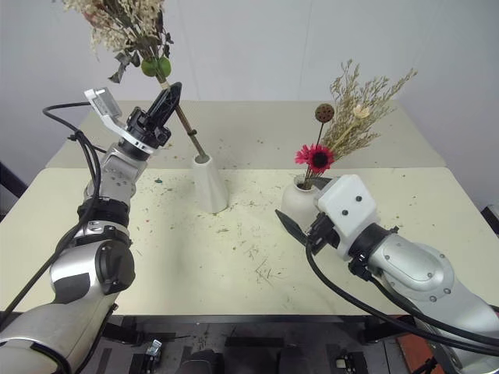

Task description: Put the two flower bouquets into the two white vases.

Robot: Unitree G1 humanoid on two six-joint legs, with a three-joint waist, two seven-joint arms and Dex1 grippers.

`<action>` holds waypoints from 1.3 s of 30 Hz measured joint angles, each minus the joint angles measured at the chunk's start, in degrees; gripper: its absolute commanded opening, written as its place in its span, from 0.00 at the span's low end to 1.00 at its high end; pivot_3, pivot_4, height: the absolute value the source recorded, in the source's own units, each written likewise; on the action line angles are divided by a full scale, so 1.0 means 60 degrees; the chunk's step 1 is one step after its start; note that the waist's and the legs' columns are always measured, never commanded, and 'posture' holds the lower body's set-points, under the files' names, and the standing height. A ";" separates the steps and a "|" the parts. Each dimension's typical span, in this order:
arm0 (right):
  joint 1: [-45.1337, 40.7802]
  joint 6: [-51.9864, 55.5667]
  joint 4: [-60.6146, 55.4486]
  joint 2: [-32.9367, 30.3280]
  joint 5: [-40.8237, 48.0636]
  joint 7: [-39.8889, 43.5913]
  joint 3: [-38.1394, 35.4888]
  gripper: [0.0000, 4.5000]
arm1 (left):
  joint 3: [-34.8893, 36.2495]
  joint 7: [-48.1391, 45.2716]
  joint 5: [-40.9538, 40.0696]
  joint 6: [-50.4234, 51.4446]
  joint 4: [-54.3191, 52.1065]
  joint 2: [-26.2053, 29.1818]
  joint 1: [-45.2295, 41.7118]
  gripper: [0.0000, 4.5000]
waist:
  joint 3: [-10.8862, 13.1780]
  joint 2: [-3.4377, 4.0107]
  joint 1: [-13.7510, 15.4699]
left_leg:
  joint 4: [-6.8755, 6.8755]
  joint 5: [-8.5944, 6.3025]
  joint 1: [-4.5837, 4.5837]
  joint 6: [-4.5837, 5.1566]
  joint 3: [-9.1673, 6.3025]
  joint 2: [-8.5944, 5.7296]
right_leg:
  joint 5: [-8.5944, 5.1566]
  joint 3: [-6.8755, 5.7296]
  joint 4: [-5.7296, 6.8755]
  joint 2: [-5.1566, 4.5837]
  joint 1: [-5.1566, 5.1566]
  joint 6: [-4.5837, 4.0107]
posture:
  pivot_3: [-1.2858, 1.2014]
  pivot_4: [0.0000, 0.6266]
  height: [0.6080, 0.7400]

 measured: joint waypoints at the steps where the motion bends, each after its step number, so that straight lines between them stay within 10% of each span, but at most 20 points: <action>1: 0.0010 0.0000 0.0004 0.0000 -0.0030 0.0038 0.0000 1.00 | -0.0037 -0.0018 0.0024 -0.0084 0.0000 0.0000 0.0000 0.03 | 0.0000 0.0000 0.0000 | 0.0000 0.0000 0.0000 0.0000 -0.0001 0.0000 | 0.0000 0.0001 0.0000 0.0000 0.0000 0.0000 | 0.52 0.24 1.00; 39: -0.0056 -0.0002 0.0022 0.0430 -0.0746 0.0493 0.0348 1.00 | -0.0569 -0.0865 0.1167 -0.1892 0.1313 -0.0047 0.0000 0.03 | 0.0000 0.0000 0.0005 | 0.0000 0.0000 0.0002 0.0000 0.0000 -0.0001 | 0.0000 0.0000 0.0005 0.0001 0.0000 0.0000 | 0.52 0.24 1.00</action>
